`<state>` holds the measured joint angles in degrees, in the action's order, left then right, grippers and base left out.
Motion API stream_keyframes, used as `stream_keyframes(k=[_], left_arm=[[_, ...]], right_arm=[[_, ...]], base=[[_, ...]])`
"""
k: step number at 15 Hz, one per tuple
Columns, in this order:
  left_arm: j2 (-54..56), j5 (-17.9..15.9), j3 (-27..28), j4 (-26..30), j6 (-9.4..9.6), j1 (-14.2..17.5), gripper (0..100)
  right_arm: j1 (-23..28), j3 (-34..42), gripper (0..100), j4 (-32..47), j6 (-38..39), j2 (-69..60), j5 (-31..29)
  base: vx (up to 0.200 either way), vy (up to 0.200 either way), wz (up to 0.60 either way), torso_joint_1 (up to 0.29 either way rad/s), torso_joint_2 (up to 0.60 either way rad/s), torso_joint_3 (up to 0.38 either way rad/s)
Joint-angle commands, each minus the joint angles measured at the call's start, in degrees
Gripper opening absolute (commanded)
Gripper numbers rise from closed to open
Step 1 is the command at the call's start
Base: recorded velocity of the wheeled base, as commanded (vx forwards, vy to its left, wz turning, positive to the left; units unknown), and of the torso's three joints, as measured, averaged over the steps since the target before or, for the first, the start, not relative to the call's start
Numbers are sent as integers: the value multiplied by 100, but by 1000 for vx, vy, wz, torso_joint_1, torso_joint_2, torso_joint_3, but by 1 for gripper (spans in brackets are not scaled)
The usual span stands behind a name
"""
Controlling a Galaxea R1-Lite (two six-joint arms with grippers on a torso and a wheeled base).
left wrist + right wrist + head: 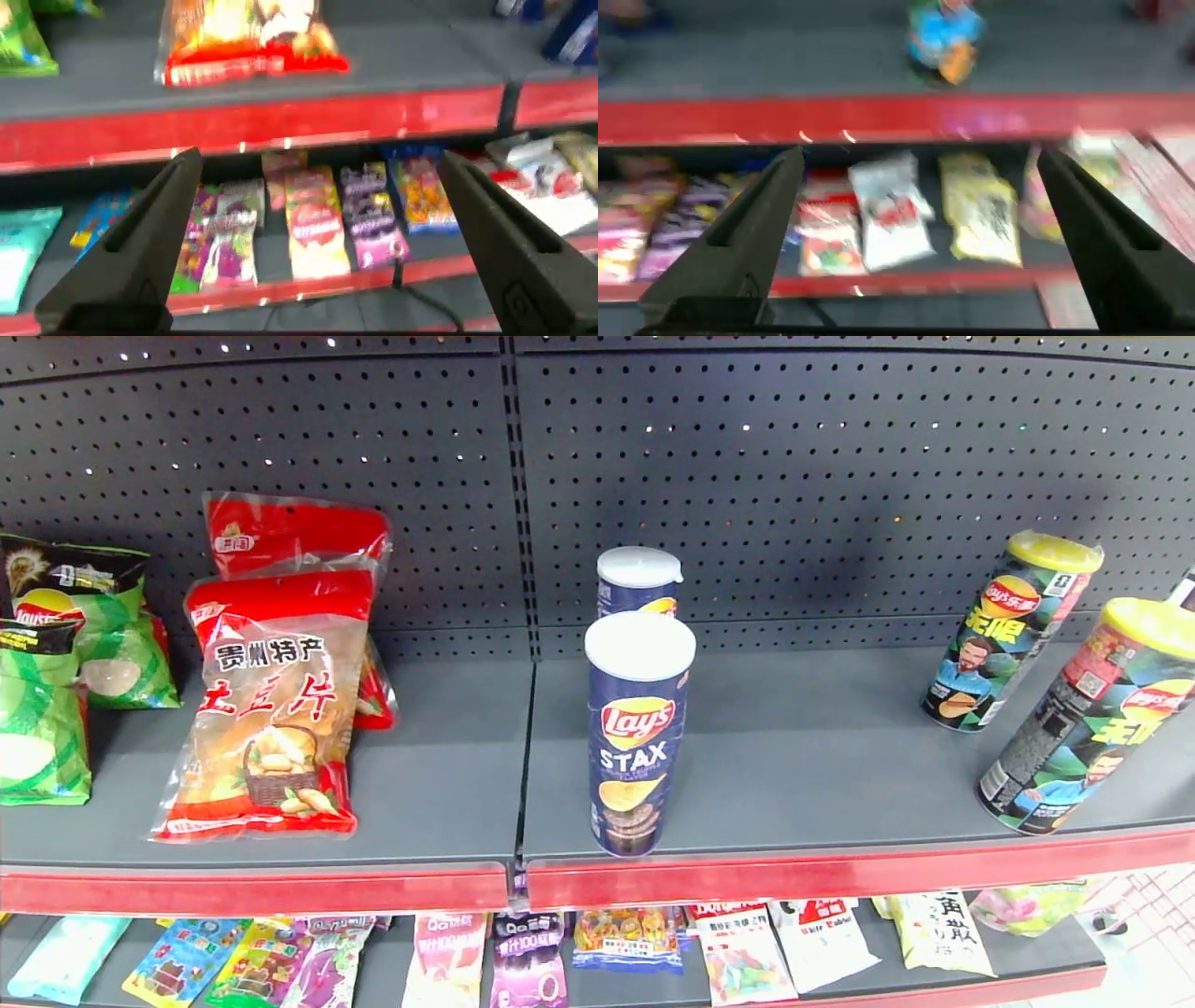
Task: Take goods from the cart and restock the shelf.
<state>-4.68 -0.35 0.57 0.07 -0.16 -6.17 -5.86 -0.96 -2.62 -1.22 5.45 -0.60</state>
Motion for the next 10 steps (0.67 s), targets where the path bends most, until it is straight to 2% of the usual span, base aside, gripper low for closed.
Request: stream_keyframes(k=[1,2,3,5,8,10], left_arm=[[-24,9,-49,1,-2,2,100],[-86,27,-49,10,-2,344,100],[-121,18,-49,10,7,547,100],[161,-44,-49,1,7,450,100],[178,-176,-49,-7,7,459,100],[169,-140,-49,-7,-11,459,100]], right_arm=[[-2,96,100,-10,-10,9,121],[191,61,100,306,-142,396,253],[542,70,100,262,-159,448,236],[947,88,100,236,-168,-18,227],[903,96,100,253,-71,-62,306],[402,88,100,262,60,-290,306]], base=[[0,0,0,0,0,0],[0,0,0,0,0,0],[0,0,0,0,0,0],[0,0,0,0,0,0],[0,0,0,0,0,0],[0,0,0,0,0,0]])
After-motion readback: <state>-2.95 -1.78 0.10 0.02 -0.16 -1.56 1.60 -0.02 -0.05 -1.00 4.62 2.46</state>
